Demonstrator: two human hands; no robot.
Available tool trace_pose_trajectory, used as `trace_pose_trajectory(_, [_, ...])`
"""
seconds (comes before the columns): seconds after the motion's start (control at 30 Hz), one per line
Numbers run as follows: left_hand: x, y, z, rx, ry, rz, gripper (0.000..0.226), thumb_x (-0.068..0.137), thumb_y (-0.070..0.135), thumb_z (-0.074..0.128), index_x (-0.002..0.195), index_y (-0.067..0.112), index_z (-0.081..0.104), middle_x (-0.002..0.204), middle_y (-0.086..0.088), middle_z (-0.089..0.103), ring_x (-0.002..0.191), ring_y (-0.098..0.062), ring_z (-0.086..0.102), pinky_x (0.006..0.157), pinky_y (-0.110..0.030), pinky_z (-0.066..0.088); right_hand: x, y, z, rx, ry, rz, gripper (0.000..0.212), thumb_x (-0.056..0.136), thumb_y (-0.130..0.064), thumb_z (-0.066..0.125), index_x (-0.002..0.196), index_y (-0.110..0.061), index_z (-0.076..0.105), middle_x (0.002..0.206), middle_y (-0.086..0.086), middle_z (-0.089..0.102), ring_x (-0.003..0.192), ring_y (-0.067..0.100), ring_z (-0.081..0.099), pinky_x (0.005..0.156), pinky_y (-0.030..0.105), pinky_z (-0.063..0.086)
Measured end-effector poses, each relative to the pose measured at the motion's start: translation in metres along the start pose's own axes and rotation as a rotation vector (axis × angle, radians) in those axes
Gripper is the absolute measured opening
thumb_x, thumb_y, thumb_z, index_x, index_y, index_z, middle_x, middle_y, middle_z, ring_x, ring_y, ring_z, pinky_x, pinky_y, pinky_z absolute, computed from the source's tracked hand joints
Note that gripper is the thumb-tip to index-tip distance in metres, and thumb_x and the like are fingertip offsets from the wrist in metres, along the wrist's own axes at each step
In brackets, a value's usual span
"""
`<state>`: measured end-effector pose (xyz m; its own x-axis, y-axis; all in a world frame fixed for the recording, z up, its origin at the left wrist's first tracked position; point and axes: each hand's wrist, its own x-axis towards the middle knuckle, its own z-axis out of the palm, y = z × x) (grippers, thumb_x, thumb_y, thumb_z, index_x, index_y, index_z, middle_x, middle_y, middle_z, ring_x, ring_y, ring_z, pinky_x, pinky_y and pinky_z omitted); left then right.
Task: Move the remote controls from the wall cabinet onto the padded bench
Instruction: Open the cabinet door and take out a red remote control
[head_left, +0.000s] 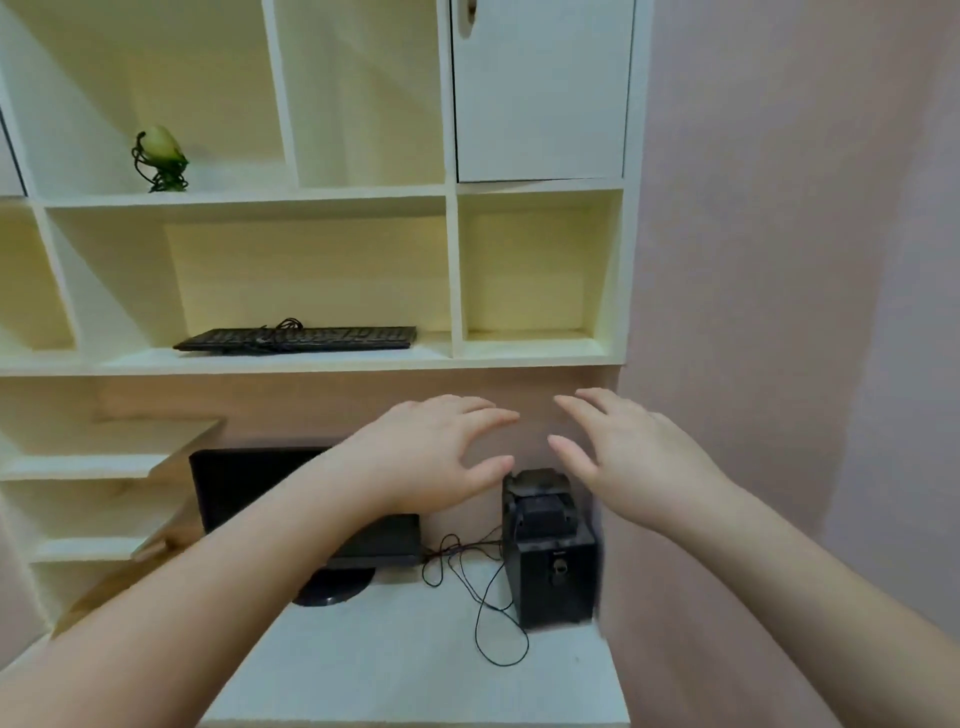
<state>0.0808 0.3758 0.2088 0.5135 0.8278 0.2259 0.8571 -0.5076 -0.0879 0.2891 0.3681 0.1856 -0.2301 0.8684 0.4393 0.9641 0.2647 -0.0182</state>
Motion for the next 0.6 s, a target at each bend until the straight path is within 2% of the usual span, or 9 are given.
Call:
trace_pose_trajectory(0.17, [0.049,-0.023,-0.031,-0.020,0.021,-0.007,0.054,0.093,0.060,0.035,0.144,0.045,0.029,0.152,0.017,0.031,0.139,-0.010,0.031,0.114,-0.038,0.029,0.056,0.017,-0.021,0.000,0.056,-0.014,0.052,0.097,-0.053,0.030,0.143,-0.030,0.034,0.145,-0.006,0.041,0.130,0.018,0.041,0.101,0.037,0.039])
trace_pose_trajectory(0.27, [0.073,-0.041,-0.038,0.008,0.096,-0.007,0.050,0.095,0.056,0.035,0.142,0.043,0.034,0.149,0.017,0.037,0.135,-0.010,0.036,0.110,-0.037,0.033,0.087,0.018,-0.023,-0.003,0.073,-0.009,0.050,0.097,-0.052,0.030,0.142,-0.030,0.036,0.141,-0.006,0.044,0.128,0.018,0.042,0.098,0.036,0.040])
trace_pose_trajectory(0.37, [0.092,-0.064,-0.040,-0.001,0.276,0.027,0.041,0.096,0.048,0.036,0.136,0.039,0.042,0.137,0.018,0.046,0.121,-0.006,0.046,0.097,-0.029,0.040,0.119,0.015,-0.019,-0.014,0.084,0.002,0.051,0.097,-0.052,0.031,0.143,-0.030,0.035,0.142,-0.005,0.044,0.129,0.018,0.041,0.098,0.035,0.040])
trace_pose_trajectory(0.43, [0.102,-0.082,-0.040,0.039,0.424,0.065,0.037,0.096,0.042,0.038,0.132,0.037,0.047,0.131,0.017,0.050,0.108,-0.004,0.048,0.088,-0.025,0.037,0.141,0.011,-0.017,-0.027,0.105,0.007,0.051,0.097,-0.052,0.030,0.143,-0.030,0.034,0.142,-0.005,0.043,0.130,0.018,0.040,0.097,0.034,0.039])
trace_pose_trajectory(0.5, [0.110,-0.101,-0.043,0.042,0.482,0.079,0.036,0.096,0.037,0.040,0.132,0.036,0.047,0.130,0.016,0.050,0.107,-0.005,0.047,0.089,-0.025,0.035,0.162,0.004,-0.016,-0.048,0.125,0.017,0.050,0.097,-0.053,0.030,0.142,-0.031,0.034,0.141,-0.006,0.043,0.129,0.017,0.040,0.096,0.034,0.040])
trace_pose_trajectory(0.6, [0.124,-0.131,-0.058,-0.030,0.467,0.064,0.040,0.096,0.032,0.040,0.136,0.036,0.043,0.136,0.017,0.046,0.118,-0.005,0.044,0.097,-0.027,0.035,0.195,-0.010,-0.020,-0.072,0.166,0.022,0.051,0.096,-0.054,0.030,0.141,-0.032,0.035,0.141,-0.006,0.043,0.129,0.016,0.040,0.097,0.034,0.040])
